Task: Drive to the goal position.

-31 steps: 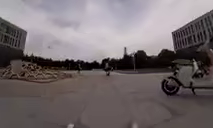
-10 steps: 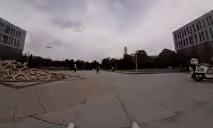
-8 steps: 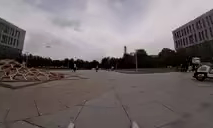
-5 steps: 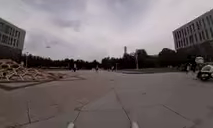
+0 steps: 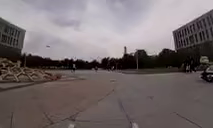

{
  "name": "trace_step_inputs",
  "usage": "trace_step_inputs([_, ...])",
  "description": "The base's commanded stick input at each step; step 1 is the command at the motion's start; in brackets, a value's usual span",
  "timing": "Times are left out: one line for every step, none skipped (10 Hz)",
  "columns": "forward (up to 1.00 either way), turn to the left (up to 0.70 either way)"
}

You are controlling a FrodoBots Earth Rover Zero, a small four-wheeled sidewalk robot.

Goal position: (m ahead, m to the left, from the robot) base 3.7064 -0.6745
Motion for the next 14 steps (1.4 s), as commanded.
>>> trace_step_inputs([0.7,0.0])
trace_step_inputs([0.7,0.0])
trace_step_inputs([0.7,0.0])
trace_step_inputs([0.7,0.0])
trace_step_inputs([0.7,0.0])
trace_step_inputs([0.7,0.0])
trace_step_inputs([0.7,0.0])
trace_step_inputs([0.7,0.0])
trace_step_inputs([0.7,0.0])
trace_step_inputs([0.7,0.0])
trace_step_inputs([0.7,0.0])
trace_step_inputs([0.7,0.0])
trace_step_inputs([0.7,0.0])
trace_step_inputs([0.7,0.0])
